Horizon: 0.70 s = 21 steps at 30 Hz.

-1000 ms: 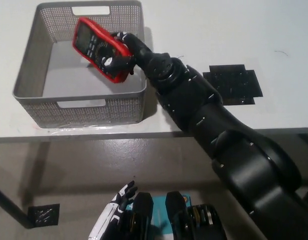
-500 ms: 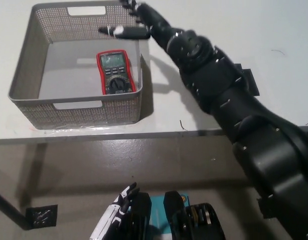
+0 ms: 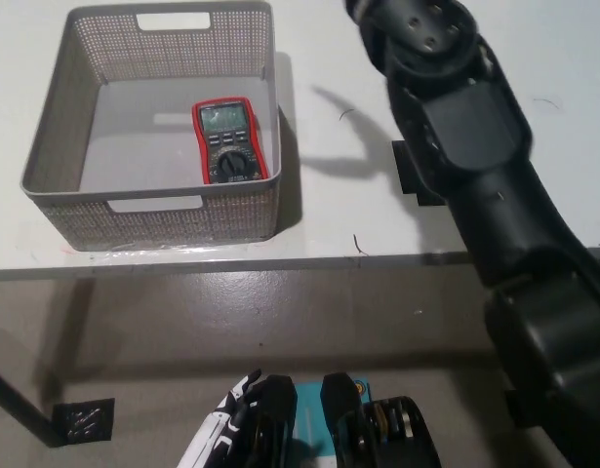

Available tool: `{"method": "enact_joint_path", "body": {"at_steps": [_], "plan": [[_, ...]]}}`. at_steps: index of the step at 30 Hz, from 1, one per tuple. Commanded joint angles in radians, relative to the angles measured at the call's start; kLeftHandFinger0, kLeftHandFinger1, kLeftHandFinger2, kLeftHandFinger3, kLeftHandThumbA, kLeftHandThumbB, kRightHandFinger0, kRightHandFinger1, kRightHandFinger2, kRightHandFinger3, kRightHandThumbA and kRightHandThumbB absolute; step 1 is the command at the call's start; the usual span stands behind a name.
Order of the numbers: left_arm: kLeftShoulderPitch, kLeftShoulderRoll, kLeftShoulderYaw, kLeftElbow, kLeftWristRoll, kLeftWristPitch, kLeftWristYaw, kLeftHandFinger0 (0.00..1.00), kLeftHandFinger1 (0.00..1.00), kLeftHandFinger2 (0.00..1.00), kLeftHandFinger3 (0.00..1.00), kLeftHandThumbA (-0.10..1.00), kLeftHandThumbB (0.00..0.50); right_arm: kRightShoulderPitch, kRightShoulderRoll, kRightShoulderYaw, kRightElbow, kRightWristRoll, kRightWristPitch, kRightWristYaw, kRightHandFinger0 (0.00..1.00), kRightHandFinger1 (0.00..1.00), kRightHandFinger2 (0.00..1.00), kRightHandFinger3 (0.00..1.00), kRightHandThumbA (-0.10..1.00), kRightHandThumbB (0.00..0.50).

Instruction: Use the right hand to pick up a multimeter on the right side and put it into a container on the left side

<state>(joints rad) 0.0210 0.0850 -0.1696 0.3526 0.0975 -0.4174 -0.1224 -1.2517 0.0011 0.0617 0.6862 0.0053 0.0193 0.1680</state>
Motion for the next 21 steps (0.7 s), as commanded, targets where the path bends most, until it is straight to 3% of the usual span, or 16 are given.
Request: {"method": "enact_joint_path", "body": {"at_steps": [1, 6, 10, 14, 18, 20, 21], "plan": [[-0.011, 0.003, 0.02, -0.021, -0.005, -0.045, 0.017, 1.0, 1.0, 1.0, 1.0, 1.0, 0.271, 0.191, -0.182, -0.115, -0.76, 0.177, 0.203, 0.091, 1.0, 1.0, 1.0, 1.0, 1.0, 0.428], [-0.06, 0.007, 0.037, -0.023, -0.007, -0.043, 0.027, 1.0, 1.0, 1.0, 1.0, 1.0, 0.265, 0.409, -0.224, -0.121, -1.098, 0.159, 0.152, 0.072, 1.0, 1.0, 1.0, 1.0, 1.0, 0.41], [-0.115, 0.013, 0.052, -0.043, -0.019, -0.009, 0.026, 1.0, 1.0, 1.0, 1.0, 1.0, 0.245, 0.604, -0.233, -0.116, -1.326, 0.099, 0.102, 0.046, 1.0, 1.0, 1.0, 1.0, 1.0, 0.461], [-0.135, 0.011, 0.056, -0.046, -0.022, -0.004, 0.028, 1.0, 1.0, 1.0, 1.0, 1.0, 0.238, 0.734, -0.208, -0.101, -1.396, 0.069, 0.038, 0.024, 1.0, 1.0, 1.0, 1.0, 1.0, 0.455], [-0.139, 0.016, 0.054, -0.049, -0.017, -0.007, 0.025, 1.0, 1.0, 1.0, 1.0, 1.0, 0.24, 0.867, -0.171, -0.07, -1.479, 0.059, 0.046, 0.003, 1.0, 1.0, 1.0, 1.0, 1.0, 0.499], [-0.145, 0.016, 0.055, -0.047, -0.019, -0.003, 0.026, 1.0, 1.0, 1.0, 1.0, 1.0, 0.24, 0.882, -0.166, -0.066, -1.491, 0.063, 0.051, 0.0, 1.0, 1.0, 1.0, 1.0, 1.0, 0.5], [-0.146, 0.015, 0.056, -0.047, -0.019, -0.001, 0.027, 1.0, 1.0, 1.0, 1.0, 1.0, 0.232, 0.892, -0.166, -0.064, -1.497, 0.067, 0.047, 0.001, 1.0, 1.0, 1.0, 1.0, 1.0, 0.477]]}}
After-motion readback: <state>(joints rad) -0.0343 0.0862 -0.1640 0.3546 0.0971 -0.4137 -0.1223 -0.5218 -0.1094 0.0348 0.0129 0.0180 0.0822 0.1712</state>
